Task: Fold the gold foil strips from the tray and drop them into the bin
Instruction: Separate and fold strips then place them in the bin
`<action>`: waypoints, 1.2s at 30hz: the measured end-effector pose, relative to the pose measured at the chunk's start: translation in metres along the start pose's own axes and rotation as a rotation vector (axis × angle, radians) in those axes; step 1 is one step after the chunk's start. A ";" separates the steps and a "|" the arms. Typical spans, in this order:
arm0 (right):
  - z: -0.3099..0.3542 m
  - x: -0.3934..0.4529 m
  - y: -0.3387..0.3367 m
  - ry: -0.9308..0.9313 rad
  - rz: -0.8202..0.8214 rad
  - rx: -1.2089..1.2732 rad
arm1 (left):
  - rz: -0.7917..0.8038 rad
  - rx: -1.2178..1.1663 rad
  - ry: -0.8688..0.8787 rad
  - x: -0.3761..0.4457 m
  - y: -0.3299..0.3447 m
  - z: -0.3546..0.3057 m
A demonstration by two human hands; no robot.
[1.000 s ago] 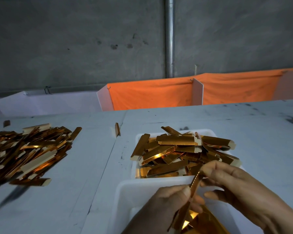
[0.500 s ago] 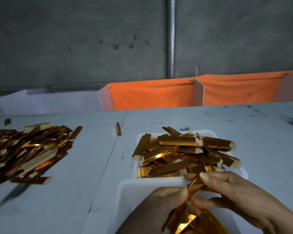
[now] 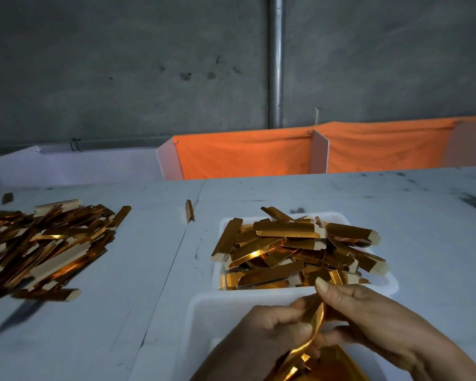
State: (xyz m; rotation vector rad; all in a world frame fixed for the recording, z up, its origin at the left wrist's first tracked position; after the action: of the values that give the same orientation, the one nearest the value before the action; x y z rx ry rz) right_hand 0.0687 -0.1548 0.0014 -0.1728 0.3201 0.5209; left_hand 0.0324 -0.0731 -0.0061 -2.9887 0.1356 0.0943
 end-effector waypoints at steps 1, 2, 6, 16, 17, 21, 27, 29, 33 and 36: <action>0.006 0.001 -0.003 -0.055 -0.043 -0.006 | -0.039 -0.012 0.010 0.003 -0.003 0.001; 0.011 0.001 -0.006 -0.099 -0.085 -0.021 | -0.064 -0.026 0.038 0.005 -0.007 -0.002; 0.033 -0.004 -0.023 -0.340 -0.222 0.046 | -0.332 0.013 0.106 0.008 -0.034 -0.005; 0.057 -0.021 -0.020 -0.498 -0.259 0.067 | -0.528 0.307 0.312 -0.002 -0.040 -0.032; 0.057 -0.021 -0.022 -0.504 -0.270 0.074 | -0.516 0.296 0.332 -0.003 -0.038 -0.035; 0.059 -0.026 -0.019 -0.520 -0.238 0.108 | -0.447 0.178 0.375 -0.003 -0.032 -0.043; 0.050 -0.016 -0.021 -0.445 -0.239 0.171 | -0.455 0.240 0.417 -0.005 -0.035 -0.044; 0.044 -0.012 -0.022 -0.382 -0.230 0.248 | -0.432 0.362 0.515 -0.007 -0.026 -0.053; 0.038 -0.008 -0.027 -0.312 -0.258 0.401 | -0.421 0.496 0.610 -0.007 -0.009 -0.061; 0.040 -0.010 -0.031 -0.326 -0.287 0.439 | -0.443 0.506 0.618 -0.008 -0.007 -0.062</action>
State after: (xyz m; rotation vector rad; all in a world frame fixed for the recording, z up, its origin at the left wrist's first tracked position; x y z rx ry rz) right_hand 0.0865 -0.1762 0.0446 0.2874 0.0820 0.1800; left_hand 0.0287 -0.0746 0.0563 -2.3717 -0.3775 -0.7835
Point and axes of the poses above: each hand's wrist, its own x-axis towards the middle knuckle, its own y-axis out of the palm, z = x × y, the point moved 10 cm from there along x, towards the middle knuckle, and after that the axes turned 15 degrees about -z, right-handed, at the moved point
